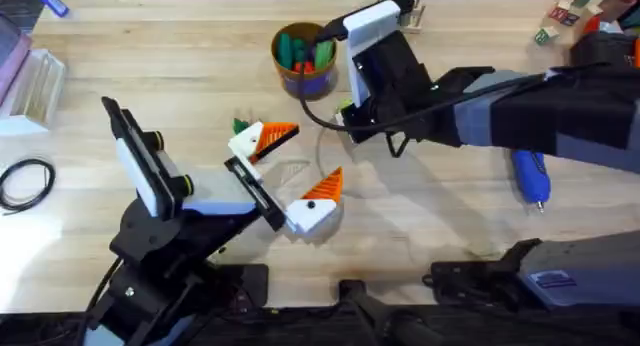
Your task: Pick up the gripper from the table and insert it into the empty holder that is missing its gripper. Then pick up a screw, insert it into the mounting hole, and use the screwdriver to tighten it. Finally, clean up the table by picking up the vegetable and placing it into the bucket.
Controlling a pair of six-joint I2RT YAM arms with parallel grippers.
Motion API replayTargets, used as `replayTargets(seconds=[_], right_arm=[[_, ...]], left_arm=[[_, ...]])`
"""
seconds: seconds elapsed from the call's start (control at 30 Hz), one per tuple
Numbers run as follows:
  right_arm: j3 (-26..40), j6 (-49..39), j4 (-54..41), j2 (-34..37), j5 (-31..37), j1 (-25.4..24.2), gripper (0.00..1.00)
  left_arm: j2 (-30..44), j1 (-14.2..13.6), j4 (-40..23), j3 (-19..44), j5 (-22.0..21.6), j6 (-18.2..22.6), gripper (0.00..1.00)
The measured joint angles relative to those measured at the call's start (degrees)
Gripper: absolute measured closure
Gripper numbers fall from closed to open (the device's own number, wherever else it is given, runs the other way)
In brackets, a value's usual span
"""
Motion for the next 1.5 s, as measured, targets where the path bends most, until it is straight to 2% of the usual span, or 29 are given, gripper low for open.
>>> replayTargets(seconds=[0.2, 0.77, 0.97, 1.1, 1.27, 1.5], right_arm=[[0.17, 0.0, -0.59, 0.02, 0.0, 0.0, 0.994], [4.9, 0.0, -9.89, 0.02, -0.02, 0.0, 0.991], [4.9, 0.0, -11.16, 0.02, -0.25, 0.02, 0.816], [4.9, 0.0, -11.15, 0.02, -2.34, 0.02, 0.652], [4.9, 0.0, -11.21, 0.02, -3.5, 0.02, 0.583], [5.94, 0.0, -11.39, -0.28, -3.8, 0.49, 0.546]], left_arm=[[0.0, 0.0, 0.0, 0.0, 0.0, 0.0, 0.004], [0.0, 0.0, 0.0, 0.0, 0.0, 0.0, 0.003], [0.0, 0.0, 0.0, 0.0, 0.0, 0.01, 0.004], [0.0, 0.0, 0.0, 0.0, 0.0, 0.0, 0.004], [0.0, 0.0, 0.0, 0.0, 0.0, 0.0, 0.004], [0.0, -0.02, 0.0, 0.0, 0.0, 0.02, 0.003]])
